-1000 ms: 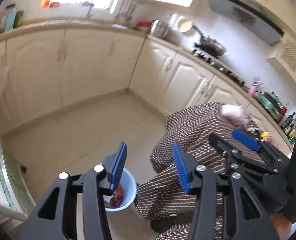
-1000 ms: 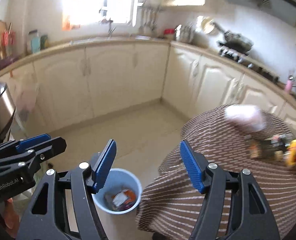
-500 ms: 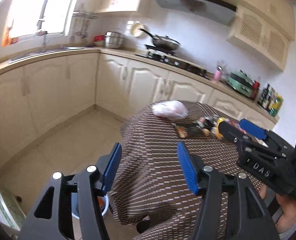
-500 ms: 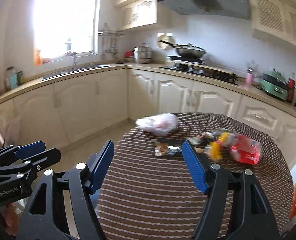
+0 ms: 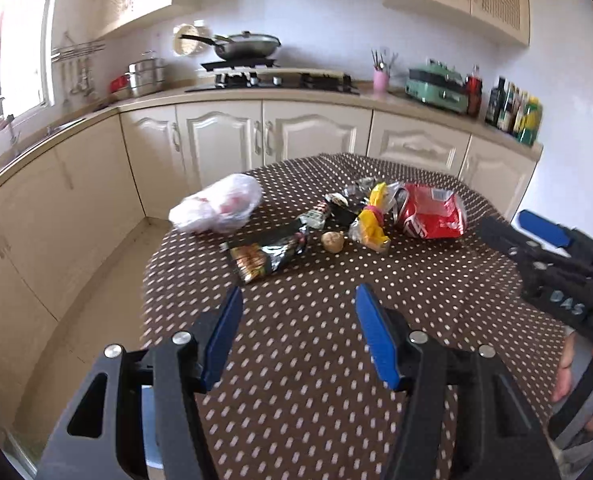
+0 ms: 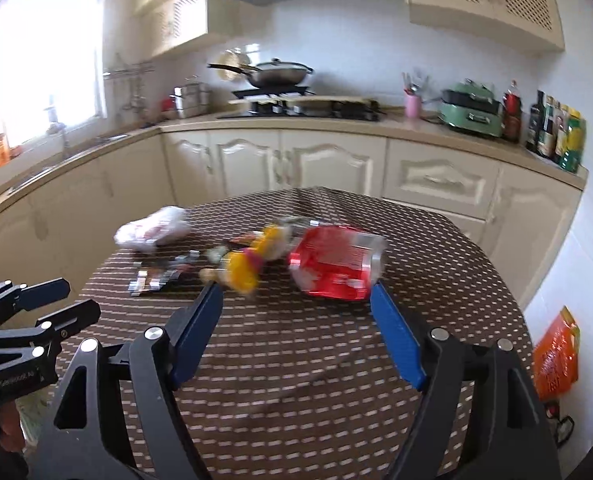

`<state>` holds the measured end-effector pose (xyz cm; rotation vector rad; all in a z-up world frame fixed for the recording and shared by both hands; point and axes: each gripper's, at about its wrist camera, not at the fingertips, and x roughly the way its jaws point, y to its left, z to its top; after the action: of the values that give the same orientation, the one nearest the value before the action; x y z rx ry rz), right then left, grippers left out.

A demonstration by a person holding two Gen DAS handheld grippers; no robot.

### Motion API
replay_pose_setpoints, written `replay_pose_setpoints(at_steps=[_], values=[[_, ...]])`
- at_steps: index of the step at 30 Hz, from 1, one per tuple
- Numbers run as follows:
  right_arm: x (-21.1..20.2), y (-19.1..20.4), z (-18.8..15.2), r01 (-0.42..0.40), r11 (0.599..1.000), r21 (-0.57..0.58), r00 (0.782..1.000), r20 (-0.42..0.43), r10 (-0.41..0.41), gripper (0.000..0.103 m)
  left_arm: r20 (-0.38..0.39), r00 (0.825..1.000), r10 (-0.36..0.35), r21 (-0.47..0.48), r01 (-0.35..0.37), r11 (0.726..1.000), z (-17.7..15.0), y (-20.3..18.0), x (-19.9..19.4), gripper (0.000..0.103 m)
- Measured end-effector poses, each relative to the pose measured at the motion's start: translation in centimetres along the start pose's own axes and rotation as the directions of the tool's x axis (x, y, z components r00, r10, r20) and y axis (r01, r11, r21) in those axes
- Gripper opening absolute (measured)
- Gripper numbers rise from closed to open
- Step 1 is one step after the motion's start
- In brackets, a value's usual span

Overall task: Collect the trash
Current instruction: 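Move both tools back over the table toward the chip bag and can, then grasp the black chip bag with the left tool while the right tool grasps the crushed red can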

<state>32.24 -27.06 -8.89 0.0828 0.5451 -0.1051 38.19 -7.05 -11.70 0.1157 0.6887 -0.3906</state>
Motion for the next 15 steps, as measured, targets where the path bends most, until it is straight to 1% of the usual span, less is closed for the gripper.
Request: replay_pose_setpoints(at_steps=[3, 6, 9, 11, 12, 14, 15], values=[[1.4, -2.0, 0.1, 0.029, 0.999, 0.018, 0.999, -0.023, -0.028, 0.077, -0.046, 0.999, 0.007, 0.0, -0.006, 1.0, 1.0, -0.1, 3.6, 0.058], [3.1, -4.2, 0.2, 0.043, 0.998, 0.037, 0.998, -0.052, -0.041, 0.078, -0.073, 0.997, 0.018, 0.009, -0.018, 1.0, 1.8, -0.4, 6.2, 0.058], [4.4, -5.3, 0.4, 0.059, 0.997, 0.053, 0.996, -0.07, -0.055, 0.078, -0.094, 0.995, 0.013, 0.018, -0.011, 1.0, 2.5, -0.7, 8.4, 0.058], [5.1, -5.9, 0.5, 0.062, 0.996, 0.063, 0.995, -0.085, -0.056, 0.078, -0.117, 0.993, 0.026, 0.018, -0.024, 1.0, 2.9, -0.8, 10.2, 0.058], [5.8, -6.4, 0.6, 0.064, 0.995, 0.072, 0.994, -0.095, -0.057, 0.078, -0.122, 0.992, 0.029, 0.02, -0.026, 0.999, 3.1, -0.8, 10.7, 0.056], [6.6, -7.0, 0.7, 0.067, 0.994, 0.084, 0.992, -0.114, -0.057, 0.078, -0.137, 0.99, 0.031, 0.017, -0.029, 0.999, 3.5, -0.6, 11.9, 0.05], [7.2, -7.5, 0.7, 0.058, 0.993, 0.102, 0.991, -0.128, -0.045, 0.079, -0.143, 0.989, 0.024, 0.008, -0.023, 1.0, 3.6, -0.5, 12.3, 0.05]])
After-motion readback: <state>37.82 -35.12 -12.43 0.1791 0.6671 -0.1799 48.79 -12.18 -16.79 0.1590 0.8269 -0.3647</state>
